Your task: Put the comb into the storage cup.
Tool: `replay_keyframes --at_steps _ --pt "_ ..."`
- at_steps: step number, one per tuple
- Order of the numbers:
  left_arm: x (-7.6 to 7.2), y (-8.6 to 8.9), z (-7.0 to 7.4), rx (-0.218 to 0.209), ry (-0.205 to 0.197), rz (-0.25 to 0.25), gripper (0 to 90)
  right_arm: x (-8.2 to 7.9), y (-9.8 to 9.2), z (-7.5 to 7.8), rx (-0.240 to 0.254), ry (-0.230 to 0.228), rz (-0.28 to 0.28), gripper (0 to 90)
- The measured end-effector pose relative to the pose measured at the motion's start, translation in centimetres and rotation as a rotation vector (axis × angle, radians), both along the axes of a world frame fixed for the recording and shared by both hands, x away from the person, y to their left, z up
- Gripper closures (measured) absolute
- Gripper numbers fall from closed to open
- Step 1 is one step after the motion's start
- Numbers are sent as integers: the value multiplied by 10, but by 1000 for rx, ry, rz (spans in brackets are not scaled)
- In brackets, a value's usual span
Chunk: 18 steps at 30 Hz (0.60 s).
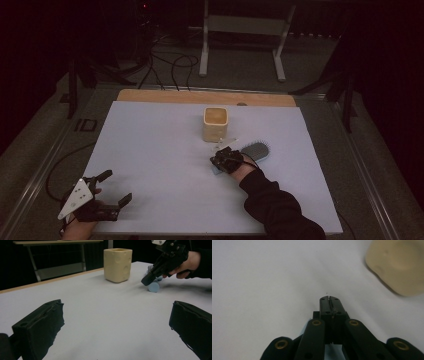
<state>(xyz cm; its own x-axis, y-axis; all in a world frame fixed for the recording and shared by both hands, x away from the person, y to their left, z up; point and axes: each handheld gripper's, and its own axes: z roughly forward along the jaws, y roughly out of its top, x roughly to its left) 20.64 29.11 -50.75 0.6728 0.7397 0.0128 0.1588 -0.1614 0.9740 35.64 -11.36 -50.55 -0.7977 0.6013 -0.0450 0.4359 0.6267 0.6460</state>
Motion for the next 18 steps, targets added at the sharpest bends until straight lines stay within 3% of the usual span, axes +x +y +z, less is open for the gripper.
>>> replay_keyframes --at_steps 18 --pt "0 -1 -1 16 2 2 0 -29 -23 1 -24 19 28 900"
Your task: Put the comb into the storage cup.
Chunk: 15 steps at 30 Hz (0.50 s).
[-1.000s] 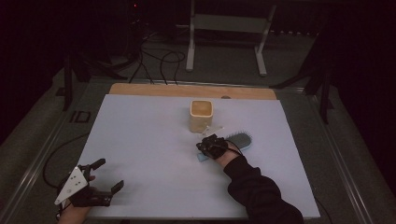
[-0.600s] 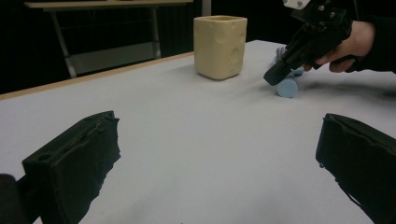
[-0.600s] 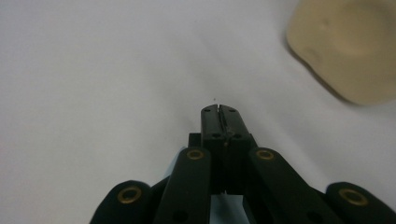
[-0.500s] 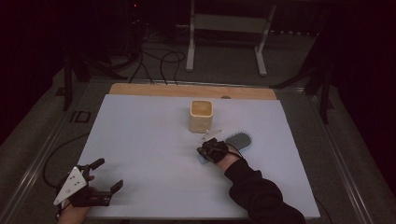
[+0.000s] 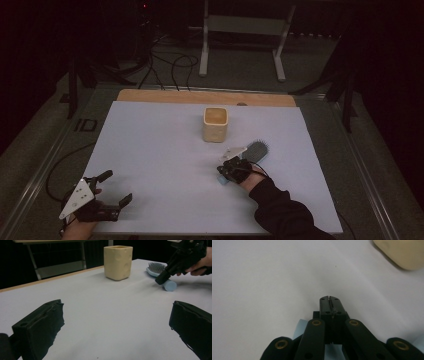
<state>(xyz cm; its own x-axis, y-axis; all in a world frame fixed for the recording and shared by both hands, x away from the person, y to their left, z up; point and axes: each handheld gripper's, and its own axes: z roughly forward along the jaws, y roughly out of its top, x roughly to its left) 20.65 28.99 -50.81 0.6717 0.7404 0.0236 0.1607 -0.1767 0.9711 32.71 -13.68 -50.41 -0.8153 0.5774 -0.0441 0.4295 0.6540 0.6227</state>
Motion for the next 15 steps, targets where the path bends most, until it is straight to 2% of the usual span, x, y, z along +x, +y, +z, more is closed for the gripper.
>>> replay_keyframes --at_steps 9,15 --pt "0 0 0 3 1 0 0 -14 -8 -1 -12 8 6 900" --pt "0 1 0 2 2 2 0 -28 -22 -2 -27 18 5 900"
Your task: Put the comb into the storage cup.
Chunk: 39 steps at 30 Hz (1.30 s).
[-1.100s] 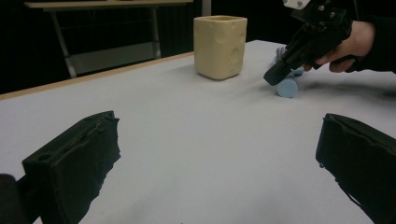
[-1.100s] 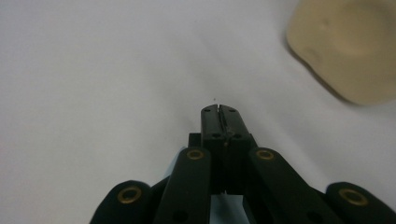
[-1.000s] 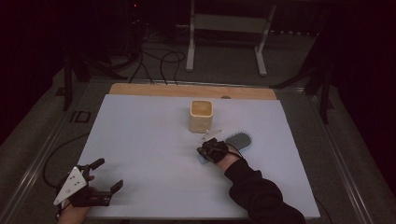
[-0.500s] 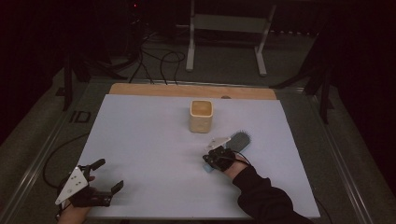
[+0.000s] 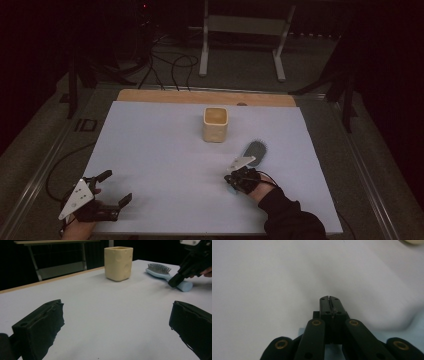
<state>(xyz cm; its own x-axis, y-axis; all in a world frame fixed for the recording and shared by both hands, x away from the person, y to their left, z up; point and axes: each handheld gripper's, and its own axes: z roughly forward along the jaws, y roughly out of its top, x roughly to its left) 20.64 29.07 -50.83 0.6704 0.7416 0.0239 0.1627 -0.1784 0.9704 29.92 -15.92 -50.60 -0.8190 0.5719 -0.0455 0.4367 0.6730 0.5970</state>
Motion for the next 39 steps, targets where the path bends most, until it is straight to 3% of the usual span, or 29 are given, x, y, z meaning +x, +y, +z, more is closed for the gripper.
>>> replay_keyframes --at_steps 21,39 --pt "0 -1 0 7 -2 3 0 -30 -63 3 -47 23 -85 900" --pt "0 -2 0 11 0 4 0 -31 -110 11 -93 20 -185 900"
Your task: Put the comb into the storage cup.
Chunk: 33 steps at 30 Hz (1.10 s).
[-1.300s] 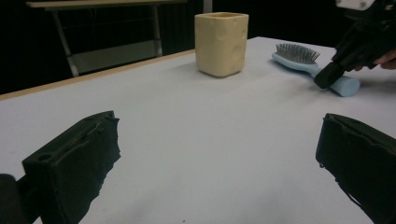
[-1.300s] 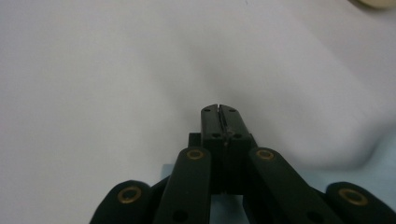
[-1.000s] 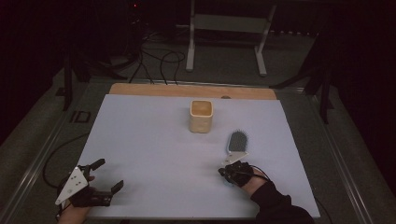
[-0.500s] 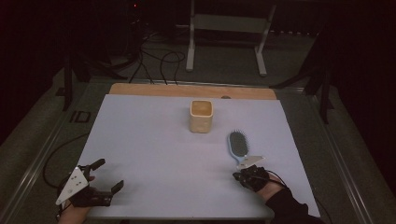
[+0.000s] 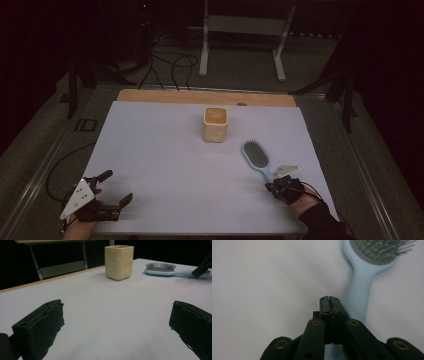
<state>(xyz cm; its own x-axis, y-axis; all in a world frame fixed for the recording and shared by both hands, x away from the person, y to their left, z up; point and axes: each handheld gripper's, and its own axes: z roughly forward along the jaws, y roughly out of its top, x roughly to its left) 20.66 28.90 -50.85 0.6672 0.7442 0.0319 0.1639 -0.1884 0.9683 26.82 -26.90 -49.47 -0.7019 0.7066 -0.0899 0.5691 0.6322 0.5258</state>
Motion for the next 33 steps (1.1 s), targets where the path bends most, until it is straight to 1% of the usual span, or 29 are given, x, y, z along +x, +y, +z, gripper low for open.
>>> replay_keyframes --at_steps 2,5,7,12,16,19,21,24,25,27,30,33 --pt "0 0 0 -4 2 0 0 2 -4 1 -6 -5 -13 900" --pt "0 0 0 2 -1 -1 0 4 -11 2 -9 -6 -32 900" --pt "0 0 0 -5 4 -1 0 5 -14 3 -12 -9 -43 900" --pt "0 0 0 -2 3 0 0 9 -21 3 -18 -9 -63 900" --pt "0 0 0 0 2 1 0 12 -26 3 -25 -6 -66 900" --pt "1 0 0 -8 3 2 0 13 -28 3 -36 -13 -71 900" --pt "0 0 0 -3 3 0 0 13 -29 3 -42 -17 -82 900" --pt "1 0 0 -5 4 1 0 14 -30 4 -42 -24 -60 900" --pt "1 0 0 -9 3 2 0 14 -29 6 -34 -29 -49 900" --pt "0 0 0 -4 4 1 0 13 -26 11 -26 -40 -31 900" --pt "1 0 0 -8 3 0 0 13 -22 17 -30 -53 -6 900" --pt "0 0 0 -5 4 0 0 16 -21 23 -34 -62 5 900"
